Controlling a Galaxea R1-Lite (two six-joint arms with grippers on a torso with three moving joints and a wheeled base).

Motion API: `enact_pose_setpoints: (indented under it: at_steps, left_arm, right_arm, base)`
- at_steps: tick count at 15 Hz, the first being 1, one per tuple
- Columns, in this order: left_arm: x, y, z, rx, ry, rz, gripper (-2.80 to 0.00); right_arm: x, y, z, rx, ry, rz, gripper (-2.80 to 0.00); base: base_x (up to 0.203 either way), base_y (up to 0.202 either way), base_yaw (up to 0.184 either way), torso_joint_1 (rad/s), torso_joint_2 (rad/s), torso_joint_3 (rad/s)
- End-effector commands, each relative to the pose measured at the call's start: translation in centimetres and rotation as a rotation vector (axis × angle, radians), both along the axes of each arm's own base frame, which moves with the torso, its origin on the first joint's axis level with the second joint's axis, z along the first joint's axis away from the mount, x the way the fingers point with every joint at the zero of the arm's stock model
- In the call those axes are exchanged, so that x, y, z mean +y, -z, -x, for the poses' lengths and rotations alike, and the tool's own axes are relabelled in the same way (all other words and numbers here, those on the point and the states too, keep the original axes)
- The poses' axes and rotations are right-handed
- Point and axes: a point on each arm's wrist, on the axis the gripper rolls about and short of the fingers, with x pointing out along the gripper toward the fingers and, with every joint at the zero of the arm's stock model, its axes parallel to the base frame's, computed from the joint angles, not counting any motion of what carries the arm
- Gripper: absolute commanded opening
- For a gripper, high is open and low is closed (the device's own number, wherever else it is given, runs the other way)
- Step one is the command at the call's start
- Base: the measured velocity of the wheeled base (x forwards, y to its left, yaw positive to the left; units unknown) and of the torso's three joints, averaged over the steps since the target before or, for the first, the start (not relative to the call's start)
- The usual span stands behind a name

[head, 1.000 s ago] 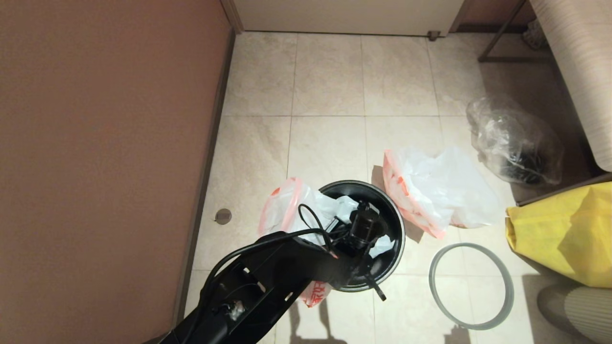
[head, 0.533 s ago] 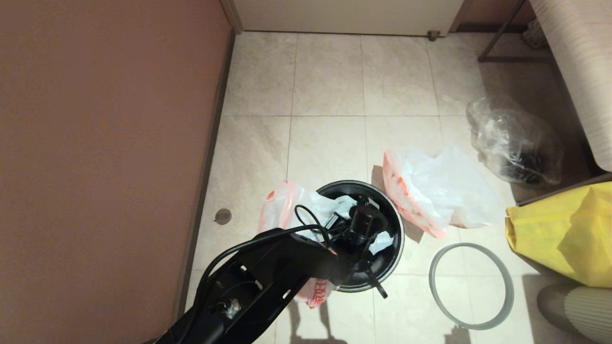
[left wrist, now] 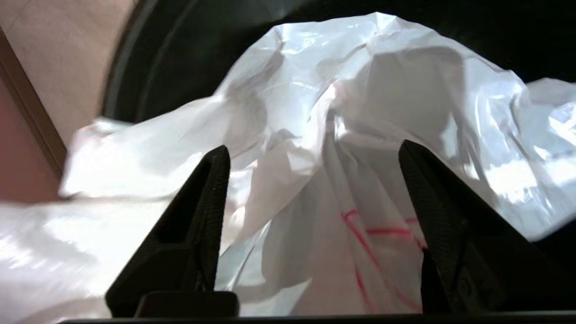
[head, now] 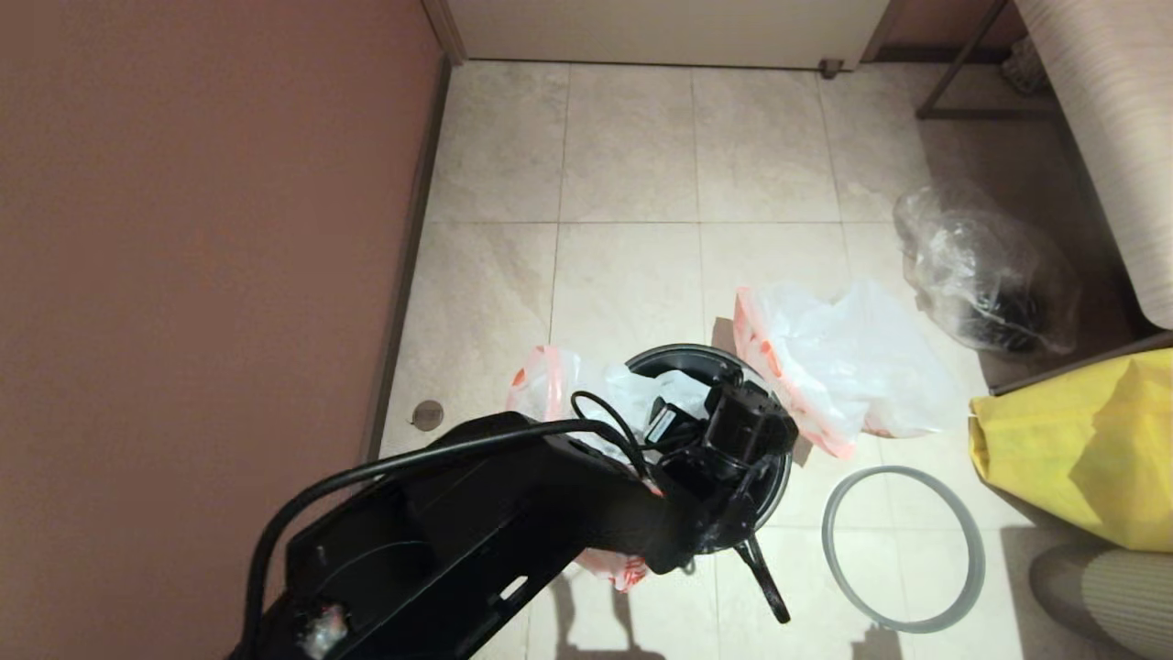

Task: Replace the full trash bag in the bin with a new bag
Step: Put the new garbage bag on the trash can

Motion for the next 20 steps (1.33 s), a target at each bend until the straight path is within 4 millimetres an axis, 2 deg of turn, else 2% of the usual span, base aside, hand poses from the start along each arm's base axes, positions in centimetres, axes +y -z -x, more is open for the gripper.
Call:
enact_pose_setpoints:
  at_steps: [1, 5, 6, 9, 11, 14, 17, 18, 20]
  left_arm:
    - [1.3, -4.0, 1.9, -0.023, 0.006, 0.048, 0.00]
    - [5.3, -5.7, 6.3, 0.030, -0.009, 0.135, 0.00]
    - [6.0, -6.9, 7.5, 0.027, -0.008, 0.188, -2.80]
    - [8.1, -10.3, 10.8, 0.012, 0.001, 0.367, -2.80]
    - [9.7, -10.7, 11.5, 0.041, -0.063, 0.518, -2.80]
    - [12.6, -9.5, 13.1, 0.192, -0.171, 0.651, -2.80]
    - [15.3, -8.5, 14.6, 0.389, -0.200, 0.760, -2.80]
    - [16.0, -8.8, 14.7, 0.412, -0.186, 0.804, 0.00]
    - [16.8, -9.4, 14.8, 0.445, -0.130, 0.889, 0.00]
  right_arm:
    - [0.0, 0.0, 0.0, 0.003, 0.000, 0.000, -2.80]
    - [0.0, 0.0, 0.0, 0.003, 0.000, 0.000, -2.80]
    - [0.0, 0.0, 0.0, 0.001, 0.000, 0.000, -2.80]
    - [0.0, 0.0, 0.0, 0.001, 0.000, 0.000, -2.80]
    - [0.0, 0.0, 0.0, 0.002, 0.000, 0.000, -2.80]
    - [0.0, 0.0, 0.0, 0.002, 0.000, 0.000, -2.80]
    - [0.0, 0.0, 0.0, 0.003, 0.000, 0.000, -2.80]
    - [0.0, 0.0, 0.0, 0.001, 0.000, 0.000, -2.80]
    - [0.0, 0.0, 0.0, 0.003, 0.000, 0.000, -2.80]
  base:
    - [0.000, 0.000, 0.000, 0.000, 0.00, 0.000]
    - [0.000, 0.000, 0.000, 0.000, 0.00, 0.000]
    - [0.000, 0.000, 0.000, 0.000, 0.00, 0.000]
    - [0.000, 0.000, 0.000, 0.000, 0.00, 0.000]
    - [0.000, 0.000, 0.000, 0.000, 0.00, 0.000]
    - [0.000, 0.000, 0.000, 0.000, 0.00, 0.000]
    - [0.000, 0.000, 0.000, 0.000, 0.00, 0.000]
    - [0.000, 0.000, 0.000, 0.000, 0.00, 0.000]
    - [0.000, 0.000, 0.000, 0.000, 0.00, 0.000]
